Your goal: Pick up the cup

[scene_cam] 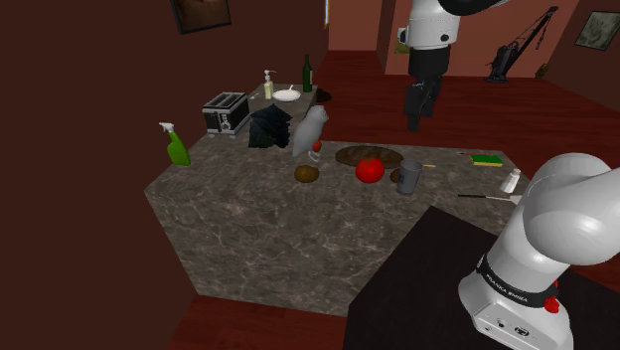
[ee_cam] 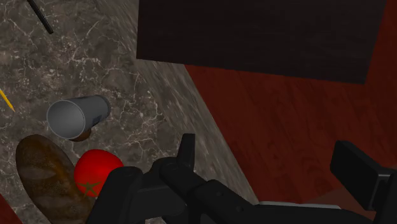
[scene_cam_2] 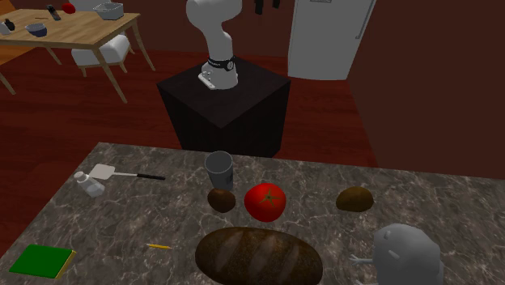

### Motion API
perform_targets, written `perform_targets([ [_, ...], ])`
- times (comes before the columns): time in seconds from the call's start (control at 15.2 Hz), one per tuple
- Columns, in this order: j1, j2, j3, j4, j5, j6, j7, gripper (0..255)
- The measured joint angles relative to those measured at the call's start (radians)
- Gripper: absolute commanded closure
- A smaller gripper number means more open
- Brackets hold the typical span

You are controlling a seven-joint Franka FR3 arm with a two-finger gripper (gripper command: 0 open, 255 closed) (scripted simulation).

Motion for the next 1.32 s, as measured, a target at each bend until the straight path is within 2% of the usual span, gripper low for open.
perform_targets([
  [0.2,-0.009,0.007,-0.018,-0.022,-0.015,0.03,-0.016,0],
  [0.73,-0.065,0.141,-0.14,-0.112,-0.107,0.265,-0.112,0],
  [1.32,-0.115,0.399,-0.289,-0.116,-0.168,0.548,-0.233,0],
])
